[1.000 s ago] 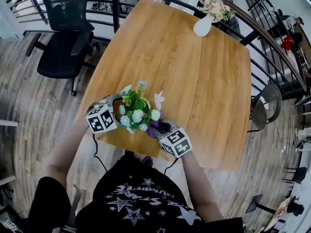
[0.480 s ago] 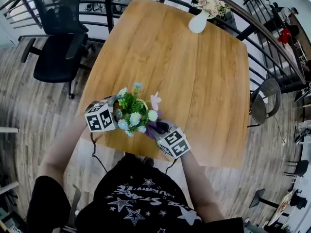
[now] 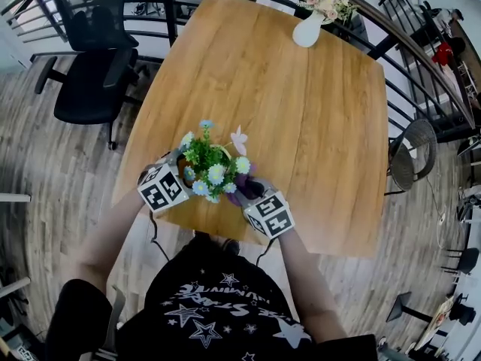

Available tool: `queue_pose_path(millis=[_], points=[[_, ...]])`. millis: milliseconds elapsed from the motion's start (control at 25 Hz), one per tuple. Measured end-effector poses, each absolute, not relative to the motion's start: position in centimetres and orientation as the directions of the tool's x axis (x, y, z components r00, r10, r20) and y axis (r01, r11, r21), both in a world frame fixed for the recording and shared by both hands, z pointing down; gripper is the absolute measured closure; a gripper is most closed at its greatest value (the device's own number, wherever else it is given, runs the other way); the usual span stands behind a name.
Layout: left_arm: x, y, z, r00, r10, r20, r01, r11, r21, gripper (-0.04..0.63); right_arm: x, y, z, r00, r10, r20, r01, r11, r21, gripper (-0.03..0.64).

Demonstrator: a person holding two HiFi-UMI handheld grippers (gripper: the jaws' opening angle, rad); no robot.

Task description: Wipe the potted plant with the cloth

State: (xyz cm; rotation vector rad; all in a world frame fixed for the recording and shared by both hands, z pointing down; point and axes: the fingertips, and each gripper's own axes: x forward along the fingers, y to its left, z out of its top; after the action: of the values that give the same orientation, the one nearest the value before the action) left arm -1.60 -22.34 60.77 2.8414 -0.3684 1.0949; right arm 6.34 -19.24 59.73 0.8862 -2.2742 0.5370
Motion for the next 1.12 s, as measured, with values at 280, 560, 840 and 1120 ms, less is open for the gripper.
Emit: queue_pose_path(millis=[280,560,840,1120], points=[[-0.6,-22.3,61.0,0.65,-0.342,0.679,-0.463,-0.886,-0.002,0.144,6.1,-18.3,59.7,-0.591,-0.445,0.672,-0.707,0.688,-0.166,0.535],[0.3,-21.7,61.0,0.564,-0.478,0.673,-0.65,-0.76,0.005,0.146,5.7,-17.3,59.5,-0.606,-0.44,0.663,-0.706,0.682,-0.193,0.535],[0.8,-21.6,60.6,0.474,-0.591,0.652,-0.782,-0.623,0.004,0.146,4.9,-16.4,59.1,-0.635,-0.435,0.638,-0.702,0.669,-0.243,0.535],[1.0,-21.0,60.6,0.441,-0.619,0.65,-0.816,-0.578,0.003,0.151,5.3,-16.4,59.2,-0.624,-0.435,0.649,-0.706,0.67,-0.229,0.535]])
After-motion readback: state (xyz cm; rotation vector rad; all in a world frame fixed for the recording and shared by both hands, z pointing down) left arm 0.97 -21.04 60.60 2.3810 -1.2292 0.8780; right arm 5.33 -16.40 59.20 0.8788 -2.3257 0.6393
